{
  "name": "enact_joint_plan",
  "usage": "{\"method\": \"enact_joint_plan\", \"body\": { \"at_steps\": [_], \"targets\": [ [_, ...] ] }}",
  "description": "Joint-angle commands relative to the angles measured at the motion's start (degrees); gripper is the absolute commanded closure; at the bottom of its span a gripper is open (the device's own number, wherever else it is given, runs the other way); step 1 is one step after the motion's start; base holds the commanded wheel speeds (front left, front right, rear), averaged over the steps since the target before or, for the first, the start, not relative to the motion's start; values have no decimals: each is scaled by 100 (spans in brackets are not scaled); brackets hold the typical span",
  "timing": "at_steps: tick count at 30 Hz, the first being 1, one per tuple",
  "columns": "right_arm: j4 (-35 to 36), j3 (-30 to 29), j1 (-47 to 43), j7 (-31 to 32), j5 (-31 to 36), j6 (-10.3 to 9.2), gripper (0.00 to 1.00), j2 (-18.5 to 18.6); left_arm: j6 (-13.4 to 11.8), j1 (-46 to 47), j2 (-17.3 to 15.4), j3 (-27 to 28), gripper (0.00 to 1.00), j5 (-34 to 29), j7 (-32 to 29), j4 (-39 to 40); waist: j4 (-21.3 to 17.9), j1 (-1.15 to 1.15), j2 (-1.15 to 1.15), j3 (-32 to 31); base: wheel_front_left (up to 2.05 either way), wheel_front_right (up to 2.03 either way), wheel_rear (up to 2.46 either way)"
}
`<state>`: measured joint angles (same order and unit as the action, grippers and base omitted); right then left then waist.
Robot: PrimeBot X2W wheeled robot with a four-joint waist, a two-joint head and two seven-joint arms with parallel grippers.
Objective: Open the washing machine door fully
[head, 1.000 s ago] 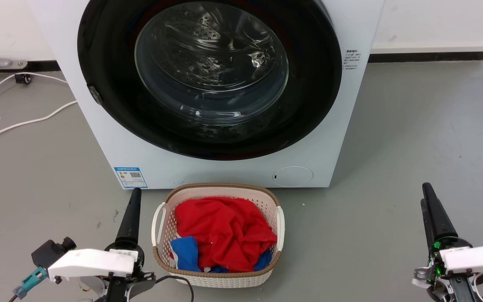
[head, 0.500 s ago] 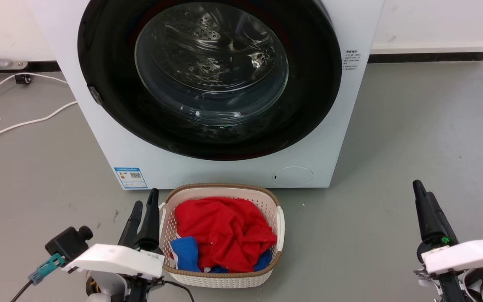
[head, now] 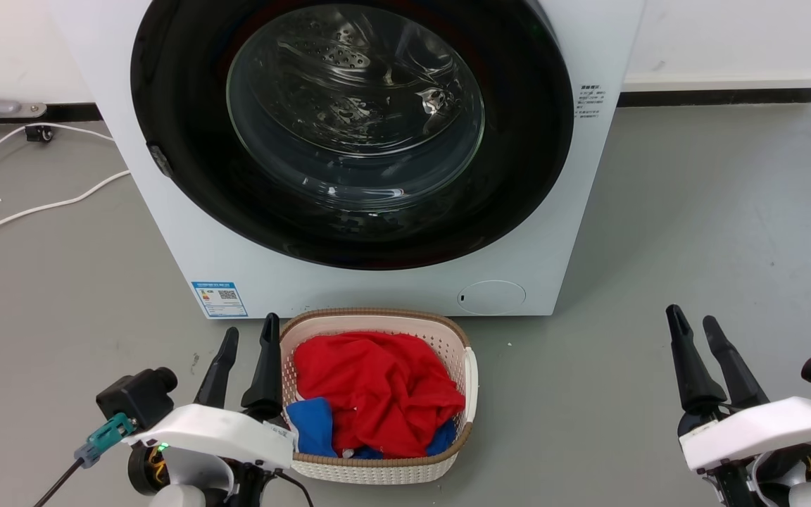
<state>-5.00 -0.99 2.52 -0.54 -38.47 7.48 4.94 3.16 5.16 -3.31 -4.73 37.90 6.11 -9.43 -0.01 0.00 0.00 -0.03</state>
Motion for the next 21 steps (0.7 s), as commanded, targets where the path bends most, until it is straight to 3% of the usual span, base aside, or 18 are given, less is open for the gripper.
{"method": "enact_joint_plan", "body": {
  "at_steps": [1,21],
  "targets": [
    [107,20,13,-14,152,2,0,33,-23,142,-52,-20,0,-138,49,76,2,0,0,1,0,0,0],
    [351,24,-118,72,1622,2,0,2,-320,147,-294,-344,0,-1506,357,45,11,0,0,-25,0,0,0]
  ]
}}
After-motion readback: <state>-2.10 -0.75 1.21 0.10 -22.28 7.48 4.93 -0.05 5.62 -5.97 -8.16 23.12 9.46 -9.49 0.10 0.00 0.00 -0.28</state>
